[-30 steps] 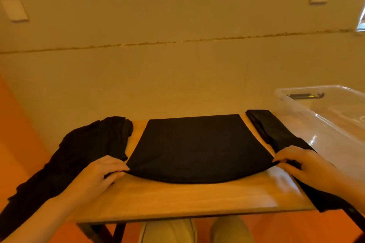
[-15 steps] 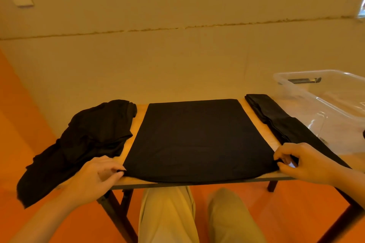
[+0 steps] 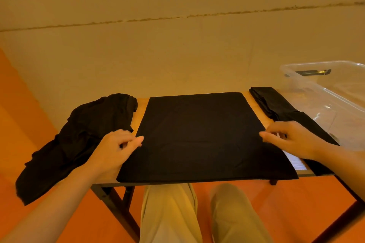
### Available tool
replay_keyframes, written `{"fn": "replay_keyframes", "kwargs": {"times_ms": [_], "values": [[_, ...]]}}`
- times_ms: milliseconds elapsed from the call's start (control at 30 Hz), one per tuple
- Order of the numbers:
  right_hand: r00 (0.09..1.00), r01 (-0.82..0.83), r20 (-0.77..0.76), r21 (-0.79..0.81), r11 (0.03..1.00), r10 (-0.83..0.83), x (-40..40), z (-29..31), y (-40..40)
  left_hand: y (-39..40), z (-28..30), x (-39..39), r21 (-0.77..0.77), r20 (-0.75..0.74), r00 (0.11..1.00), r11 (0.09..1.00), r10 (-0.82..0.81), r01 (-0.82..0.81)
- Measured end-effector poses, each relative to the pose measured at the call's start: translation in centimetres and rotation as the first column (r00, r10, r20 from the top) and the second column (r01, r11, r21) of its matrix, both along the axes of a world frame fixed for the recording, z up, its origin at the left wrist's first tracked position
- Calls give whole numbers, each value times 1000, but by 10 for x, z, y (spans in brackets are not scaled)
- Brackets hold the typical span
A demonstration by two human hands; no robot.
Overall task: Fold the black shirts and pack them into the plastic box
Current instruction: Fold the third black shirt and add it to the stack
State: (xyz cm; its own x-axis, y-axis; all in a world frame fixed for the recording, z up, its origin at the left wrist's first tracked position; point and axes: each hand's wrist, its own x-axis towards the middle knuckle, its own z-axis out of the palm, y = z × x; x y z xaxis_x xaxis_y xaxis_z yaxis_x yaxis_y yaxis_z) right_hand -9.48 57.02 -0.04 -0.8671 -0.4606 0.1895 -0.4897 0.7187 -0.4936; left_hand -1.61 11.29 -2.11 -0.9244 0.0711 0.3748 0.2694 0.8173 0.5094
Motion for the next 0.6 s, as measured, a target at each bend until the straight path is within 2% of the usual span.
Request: {"fn": "replay_keyframes", "kwargs": {"times_ms": [100,167,300,433,600], "values": [[996,37,-80,161,986,-25,-29,-12,-33,28,-2,-40,-155,15,999,987,50,-47],[997,77,-34,280,957,-71,-43,-25,-52,41,-10,-64,-266,106,991,963,78,-47],[991,88,61,384,919,-121,-53,-53,-62,44,-33,-81,-471,303,932,882,197,-33],[996,58,40,408,911,-82,-41,-60,-43,39,-45,-62,-498,334,922,867,197,-5],[996,29,62,401,916,-58,-37,-57,-38,42,-46,-49,-450,354,916,893,191,-12]]}}
